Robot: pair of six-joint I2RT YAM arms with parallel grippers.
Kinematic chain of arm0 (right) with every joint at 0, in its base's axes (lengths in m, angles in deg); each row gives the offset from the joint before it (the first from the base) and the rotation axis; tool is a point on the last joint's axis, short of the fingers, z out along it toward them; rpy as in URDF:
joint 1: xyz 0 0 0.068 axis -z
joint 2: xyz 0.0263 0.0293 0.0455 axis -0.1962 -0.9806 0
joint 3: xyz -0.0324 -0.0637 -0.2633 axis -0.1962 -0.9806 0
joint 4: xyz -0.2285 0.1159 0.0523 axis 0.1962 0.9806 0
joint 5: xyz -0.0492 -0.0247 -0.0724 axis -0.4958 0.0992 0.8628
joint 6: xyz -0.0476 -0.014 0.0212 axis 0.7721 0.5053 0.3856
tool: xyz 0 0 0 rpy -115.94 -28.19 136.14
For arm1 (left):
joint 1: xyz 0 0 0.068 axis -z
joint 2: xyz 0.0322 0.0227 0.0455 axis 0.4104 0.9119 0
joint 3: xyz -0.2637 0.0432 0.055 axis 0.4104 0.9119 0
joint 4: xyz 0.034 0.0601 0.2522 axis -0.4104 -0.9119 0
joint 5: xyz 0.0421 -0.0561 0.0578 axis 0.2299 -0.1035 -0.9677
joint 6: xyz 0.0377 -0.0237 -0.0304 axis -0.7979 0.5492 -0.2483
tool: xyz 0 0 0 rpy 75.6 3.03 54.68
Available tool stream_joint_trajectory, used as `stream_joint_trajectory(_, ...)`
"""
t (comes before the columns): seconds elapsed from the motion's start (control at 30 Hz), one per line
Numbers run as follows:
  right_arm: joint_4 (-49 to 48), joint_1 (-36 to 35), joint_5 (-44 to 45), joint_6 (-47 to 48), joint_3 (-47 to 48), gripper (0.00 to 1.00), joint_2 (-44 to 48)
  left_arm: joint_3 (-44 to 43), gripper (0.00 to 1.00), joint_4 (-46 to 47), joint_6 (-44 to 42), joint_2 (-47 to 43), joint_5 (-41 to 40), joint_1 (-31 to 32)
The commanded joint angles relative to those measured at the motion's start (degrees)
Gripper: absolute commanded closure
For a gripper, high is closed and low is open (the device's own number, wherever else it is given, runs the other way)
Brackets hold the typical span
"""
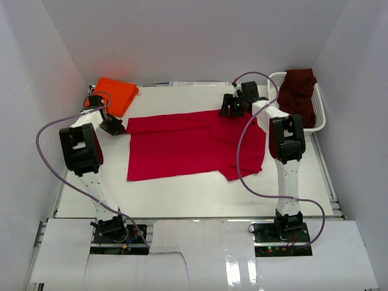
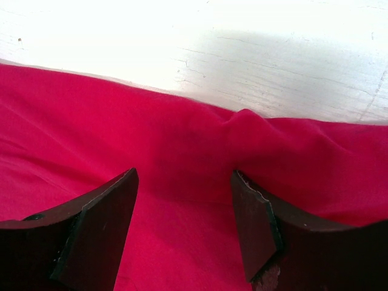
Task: Fold and stack the t-shirts
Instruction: Fold the flattened tshirt in 1/3 of the way
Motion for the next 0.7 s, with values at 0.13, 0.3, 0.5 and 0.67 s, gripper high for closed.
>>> stream_joint_trajectory(0.13, 2.91, 0.91, 1.23, 1.27, 0.18, 0.30, -1.70, -1.99, 1.00, -1.05, -1.52, -4.39, 0.09, -1.09)
stream_joint_trajectory(0.3, 2.91, 0.91, 1.23, 1.18, 0.27, 0.30, -1.70, -1.90, 0.87, -1.05, -1.78, -3.51, 1.15, -1.00)
stream_joint_trajectory(0.5, 2.91, 0.91, 1.15, 1.10, 0.35, 0.30, -1.70, -1.20, 0.41, -1.41, -2.04, -4.21, -0.87, -1.09)
stream_joint_trajectory(0.67, 3.44, 0.91, 1.06, 1.01, 1.32, 0.30, -1.96, -1.90, 0.40, -1.93, -1.96, -5.53, -0.53, -3.63)
